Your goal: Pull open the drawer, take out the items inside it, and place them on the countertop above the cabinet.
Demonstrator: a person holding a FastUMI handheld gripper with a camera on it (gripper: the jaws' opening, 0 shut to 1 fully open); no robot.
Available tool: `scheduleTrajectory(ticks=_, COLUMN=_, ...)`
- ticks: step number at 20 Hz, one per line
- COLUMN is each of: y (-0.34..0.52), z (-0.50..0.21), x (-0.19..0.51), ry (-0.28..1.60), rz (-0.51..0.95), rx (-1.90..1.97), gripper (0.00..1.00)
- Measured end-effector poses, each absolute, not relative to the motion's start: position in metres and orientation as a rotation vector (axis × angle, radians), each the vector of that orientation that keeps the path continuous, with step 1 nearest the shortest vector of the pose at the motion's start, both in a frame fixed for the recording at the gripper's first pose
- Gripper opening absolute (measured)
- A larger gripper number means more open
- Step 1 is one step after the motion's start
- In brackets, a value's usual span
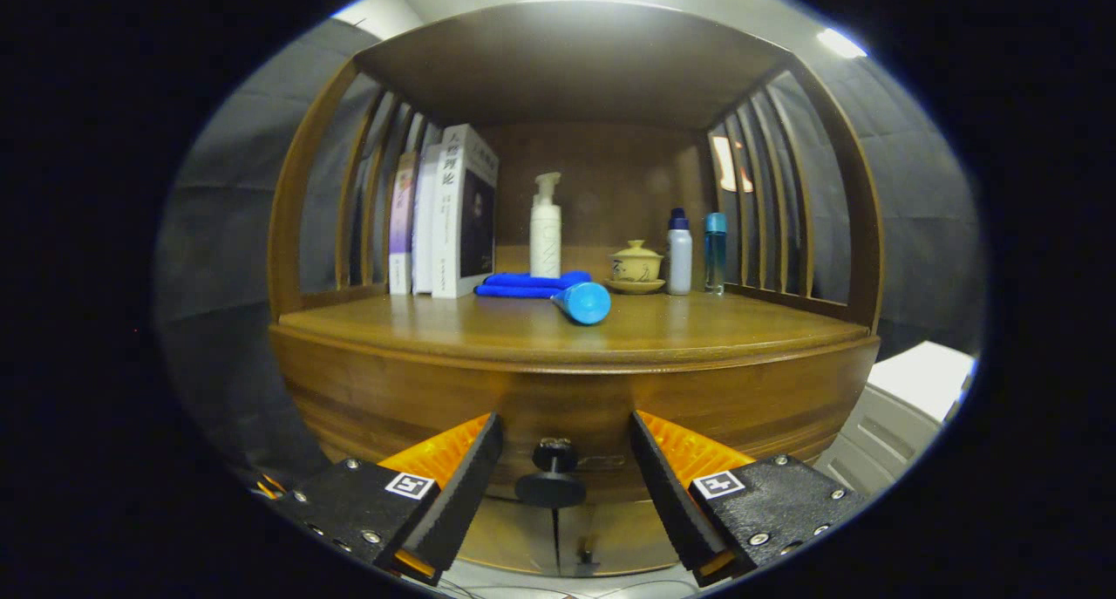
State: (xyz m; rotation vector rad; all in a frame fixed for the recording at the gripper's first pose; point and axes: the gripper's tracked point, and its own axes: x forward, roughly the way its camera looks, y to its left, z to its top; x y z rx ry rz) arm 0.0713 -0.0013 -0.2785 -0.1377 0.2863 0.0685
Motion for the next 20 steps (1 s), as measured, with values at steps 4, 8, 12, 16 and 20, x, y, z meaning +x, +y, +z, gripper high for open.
scheduleTrajectory(ticks=4, y=-0.005, z=-0.247, x=0.048, ry=0.276, rz=0.181, rx=-0.169, gripper=0.94)
scheduleTrajectory(ticks=8, y=0.0, z=-0.18, x=0.035, ry=0.175, rz=0.241, rx=-0.233, gripper=0.95)
scheduleTrajectory(ticks=12, y=-0.027, z=-0.105, x=0.03, ry=0.125, rz=0.161, rx=-0.239, gripper=0.95)
scheduleTrajectory(ticks=16, y=-0.048, z=-0.01, x=0.021, ry=0.014, rz=0.088, rx=-0.097, gripper=0.95)
scheduleTrajectory(ticks=20, y=-0.068, z=0.024, x=0.015, ry=0.004, rz=0.021, rx=-0.05, gripper=0.95)
